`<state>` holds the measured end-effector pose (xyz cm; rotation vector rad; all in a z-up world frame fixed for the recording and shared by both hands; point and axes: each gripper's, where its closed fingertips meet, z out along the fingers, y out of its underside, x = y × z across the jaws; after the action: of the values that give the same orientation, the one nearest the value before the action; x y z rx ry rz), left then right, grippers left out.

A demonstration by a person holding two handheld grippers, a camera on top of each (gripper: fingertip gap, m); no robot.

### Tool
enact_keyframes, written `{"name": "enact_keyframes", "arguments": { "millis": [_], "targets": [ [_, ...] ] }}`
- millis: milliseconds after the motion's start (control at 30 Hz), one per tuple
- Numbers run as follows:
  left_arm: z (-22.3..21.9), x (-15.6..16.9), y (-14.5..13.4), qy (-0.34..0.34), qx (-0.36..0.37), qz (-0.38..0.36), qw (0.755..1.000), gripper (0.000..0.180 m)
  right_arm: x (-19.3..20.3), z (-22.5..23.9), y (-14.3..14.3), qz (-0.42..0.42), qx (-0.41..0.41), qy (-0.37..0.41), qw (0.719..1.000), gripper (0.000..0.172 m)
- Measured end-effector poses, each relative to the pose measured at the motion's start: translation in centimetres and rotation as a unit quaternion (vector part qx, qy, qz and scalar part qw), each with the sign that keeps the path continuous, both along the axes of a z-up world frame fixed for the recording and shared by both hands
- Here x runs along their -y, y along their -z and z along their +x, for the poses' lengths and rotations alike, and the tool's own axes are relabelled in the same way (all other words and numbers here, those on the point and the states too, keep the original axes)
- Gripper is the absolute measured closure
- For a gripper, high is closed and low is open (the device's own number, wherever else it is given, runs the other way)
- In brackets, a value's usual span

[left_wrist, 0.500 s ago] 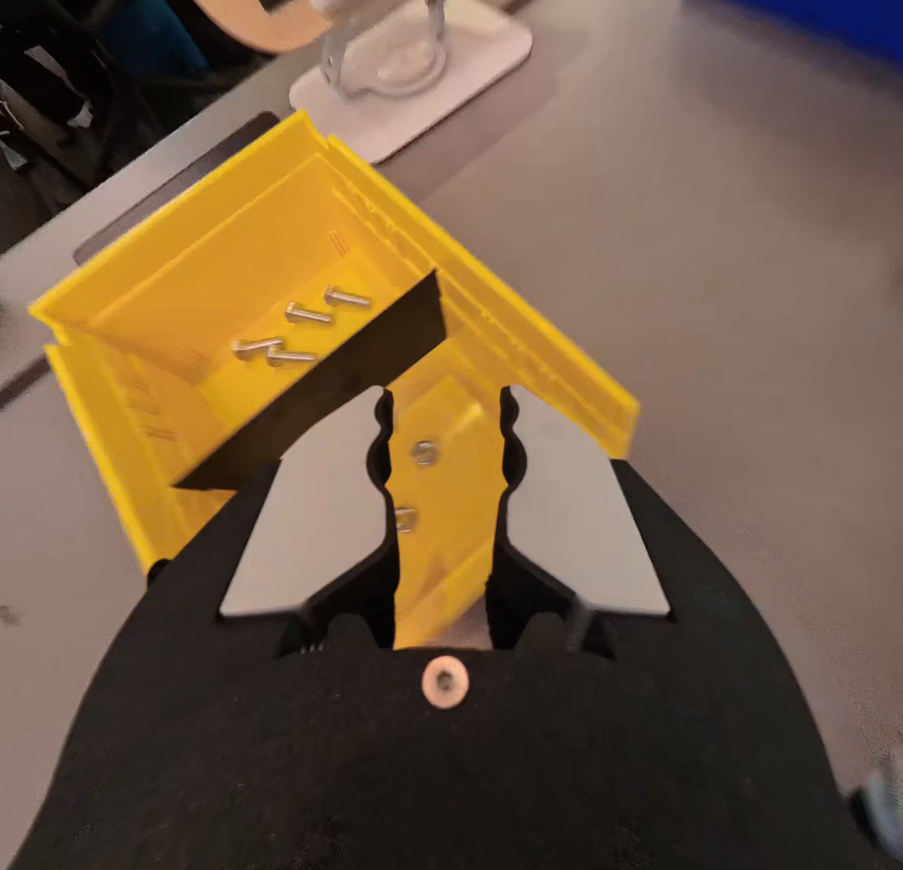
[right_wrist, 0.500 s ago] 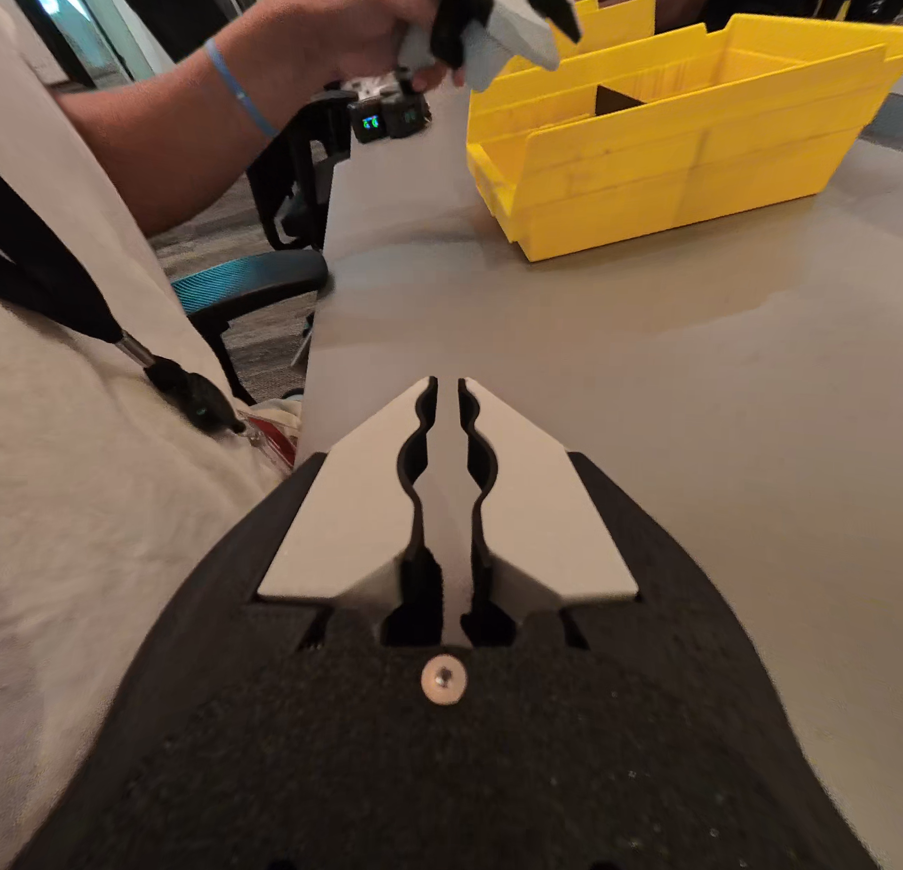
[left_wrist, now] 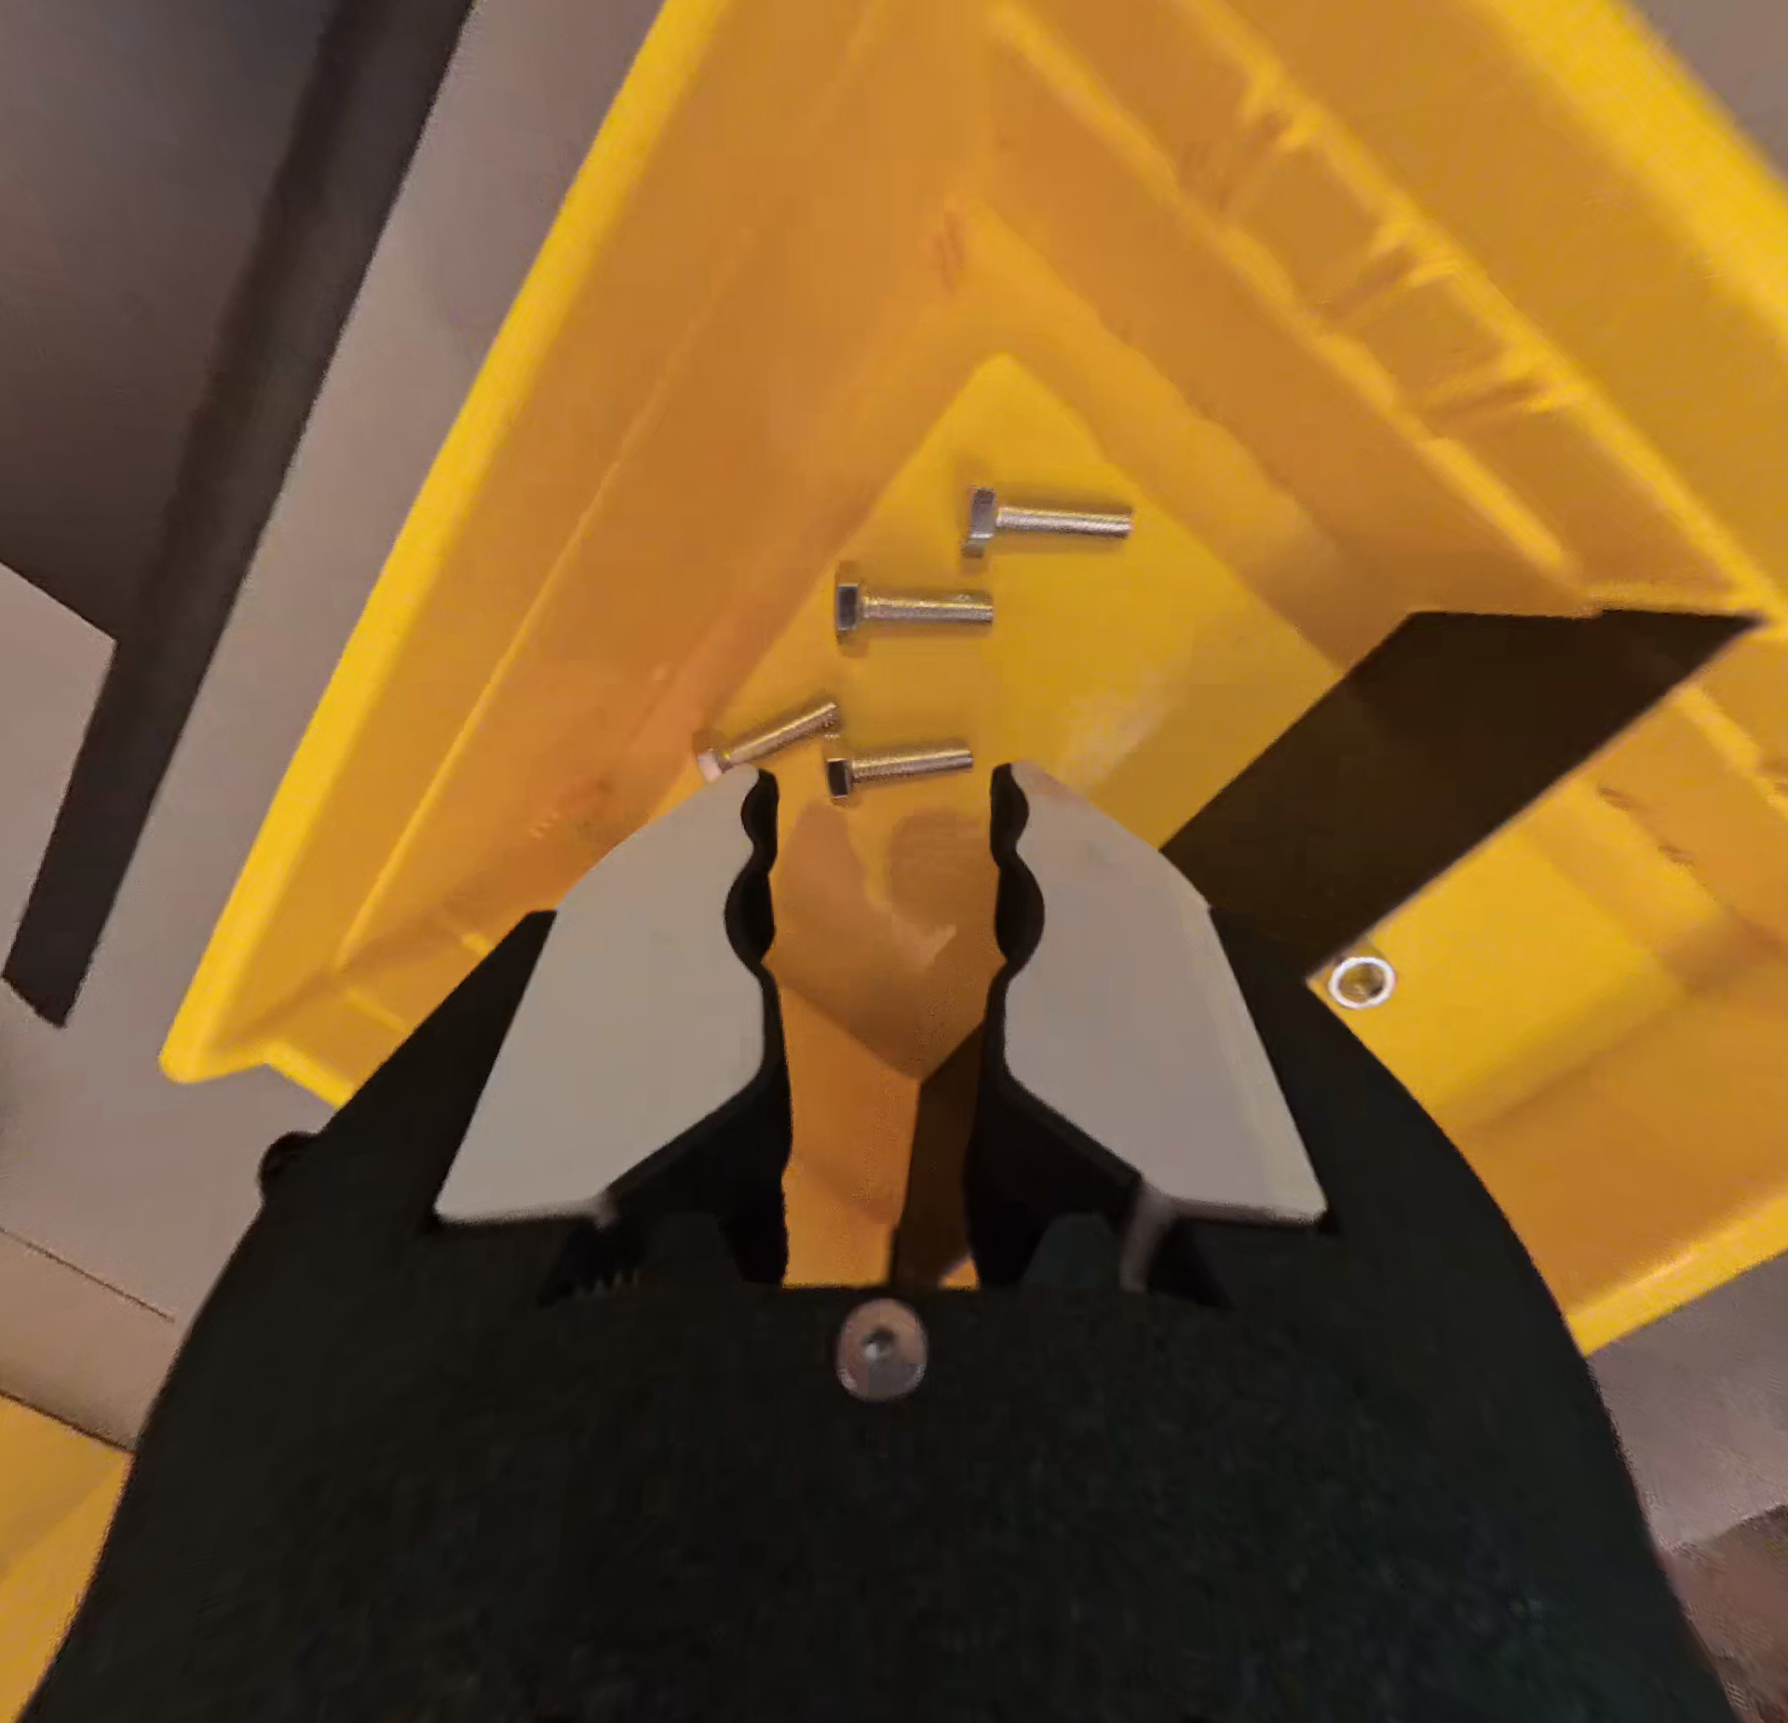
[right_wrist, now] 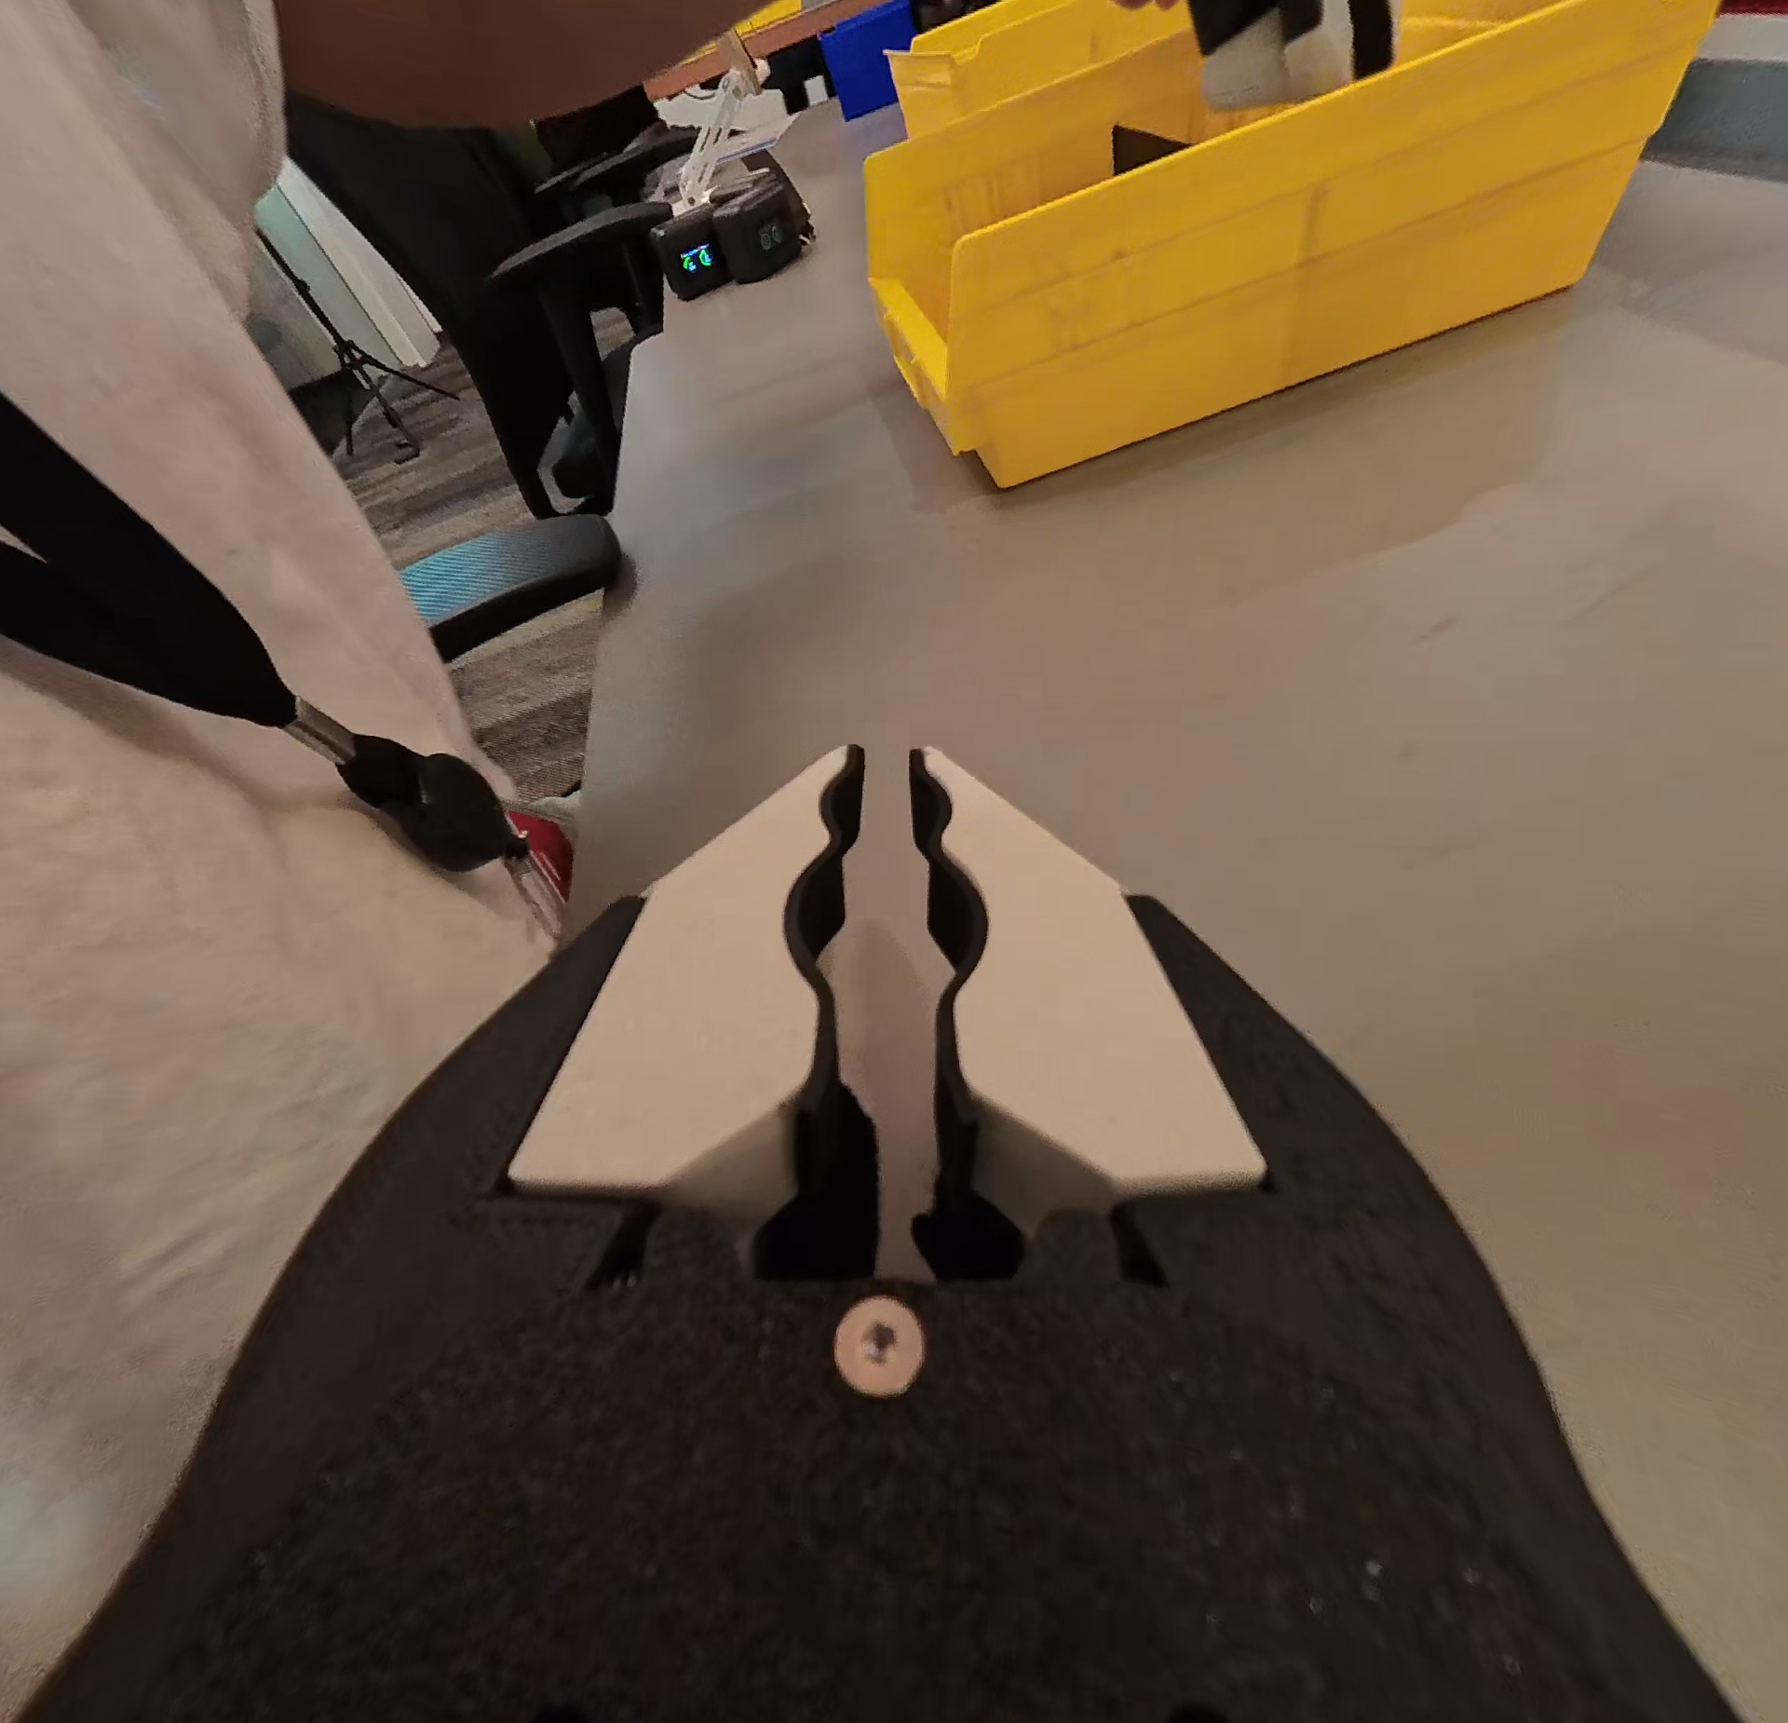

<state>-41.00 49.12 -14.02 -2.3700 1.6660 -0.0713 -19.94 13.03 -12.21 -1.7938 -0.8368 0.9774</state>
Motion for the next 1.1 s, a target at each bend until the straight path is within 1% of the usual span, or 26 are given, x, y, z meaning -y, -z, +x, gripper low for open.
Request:
{"name": "enact_keyframes", "arguments": {
  "millis": [100,167,300,433,500,667,767,800,867,900,933,967,1000,1033,1100],
  "targets": [
    [-0.5,-0.2,1.9,-0.014,-0.027,-0.036,0.999,0.135,0.0,0.3,0.1,-0.018,-0.011,0.000,1.000,0.162],
    [-0.8,-0.3,2.5,-0.016,-0.042,-0.037,0.998,0.131,-0.1,0.5,0.1,-0.019,-0.014,0.002,1.000,0.162],
    [-0.9,0.0,3.9,-0.019,-0.055,-0.043,0.997,0.130,-0.2,0.5,0.0,-0.020,-0.020,0.001,1.000,0.162],
    [-1.2,0.2,5.3,-0.025,-0.075,-0.054,0.995,0.137,0.0,0.3,0.1,-0.026,-0.021,-0.007,0.999,0.162],
    [-1.0,0.2,5.4,-0.035,-0.064,-0.062,0.995,0.141,0.1,0.2,0.3,-0.027,-0.018,-0.008,0.999,0.162],
    [-1.4,0.6,5.1,-0.037,-0.065,-0.075,0.994,0.141,0.1,0.4,0.4,-0.025,-0.013,-0.003,1.000,0.162],
    [-0.7,0.9,2.9,-0.044,-0.009,-0.073,0.996,0.141,-0.1,0.5,0.1,-0.016,-0.016,0.003,1.000,0.162],
    [-0.1,1.2,1.7,-0.047,0.026,-0.079,0.995,0.141,-0.2,0.5,0.0,-0.012,-0.016,0.006,1.000,0.161],
    [2.1,2.7,-1.5,-0.048,0.133,-0.108,0.984,0.141,-0.8,0.8,-0.1,0.007,-0.009,0.020,1.000,0.155],
    [3.5,3.9,-3.5,-0.044,0.197,-0.134,0.970,0.141,-1.3,1.0,-0.2,0.024,-0.001,0.031,0.999,0.152],
    [5.0,5.3,-5.6,-0.034,0.259,-0.164,0.951,0.141,-1.9,1.2,-0.5,0.052,0.004,0.042,0.998,0.149],
    [6.4,7.1,-7.6,-0.020,0.313,-0.197,0.929,0.142,-2.6,1.5,-1.2,0.087,0.006,0.056,0.995,0.144],
    [7.6,8.9,-9.4,-0.002,0.354,-0.231,0.906,0.141,-3.1,1.7,-2.0,0.127,0.008,0.066,0.990,0.143],
    [8.8,10.8,-10.7,0.016,0.382,-0.263,0.886,0.141,-3.7,1.8,-2.8,0.167,0.018,0.072,0.983,0.143],
    [10.9,14.7,-12.5,0.060,0.406,-0.331,0.850,0.142,-5.0,1.8,-4.3,0.227,0.049,0.075,0.970,0.143]
  ]
}}
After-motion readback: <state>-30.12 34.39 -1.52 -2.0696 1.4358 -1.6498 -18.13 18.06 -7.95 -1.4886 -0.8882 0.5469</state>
